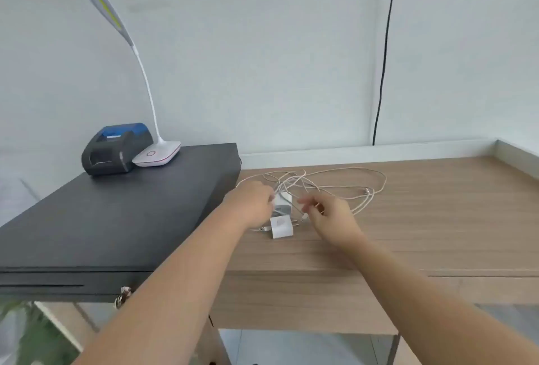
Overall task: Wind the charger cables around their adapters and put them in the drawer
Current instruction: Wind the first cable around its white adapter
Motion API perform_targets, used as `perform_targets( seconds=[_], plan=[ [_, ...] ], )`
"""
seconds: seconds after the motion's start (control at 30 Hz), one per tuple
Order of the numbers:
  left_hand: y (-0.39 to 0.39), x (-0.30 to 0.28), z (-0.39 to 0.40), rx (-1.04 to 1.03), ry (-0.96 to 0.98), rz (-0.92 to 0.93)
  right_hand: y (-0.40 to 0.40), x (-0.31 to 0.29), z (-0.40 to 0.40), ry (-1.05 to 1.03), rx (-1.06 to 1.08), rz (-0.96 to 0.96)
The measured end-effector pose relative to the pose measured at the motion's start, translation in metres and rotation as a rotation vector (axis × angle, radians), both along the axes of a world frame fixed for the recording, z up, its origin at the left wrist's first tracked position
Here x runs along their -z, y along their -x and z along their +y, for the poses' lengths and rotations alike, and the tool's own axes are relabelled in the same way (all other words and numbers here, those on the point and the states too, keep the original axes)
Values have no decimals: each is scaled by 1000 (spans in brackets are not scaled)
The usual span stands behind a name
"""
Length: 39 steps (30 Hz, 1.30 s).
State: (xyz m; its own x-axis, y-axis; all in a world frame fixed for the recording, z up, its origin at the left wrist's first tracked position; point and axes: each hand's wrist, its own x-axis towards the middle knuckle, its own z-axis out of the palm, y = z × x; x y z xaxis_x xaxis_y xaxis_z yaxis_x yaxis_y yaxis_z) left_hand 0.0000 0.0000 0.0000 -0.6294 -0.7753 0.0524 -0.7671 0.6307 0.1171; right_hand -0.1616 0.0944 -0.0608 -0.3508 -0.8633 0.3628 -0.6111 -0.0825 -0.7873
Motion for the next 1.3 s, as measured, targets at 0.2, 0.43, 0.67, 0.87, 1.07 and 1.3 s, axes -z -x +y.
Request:
perform_targets(
  seconds=[0.2,0.43,0.67,0.87,1.07,1.3],
  plan=[
    [-20,28,2,-166,25,52,-4,20,-5,-102,-167,118],
    [-29,74,20,-164,34,306,-8,22,-13,-200,-154,284],
    [-36,88,39,-300,-88,709,-11,25,-1,-77,-91,161],
    [-23,84,63,-337,-439,1068,-30,30,21,137,22,8],
    [-25,73,78,-276,-821,1343,-39,34,38,130,2,-79],
    [-44,71,89,-303,-875,1492,-37,18,42,52,-334,-179]
  ],
)
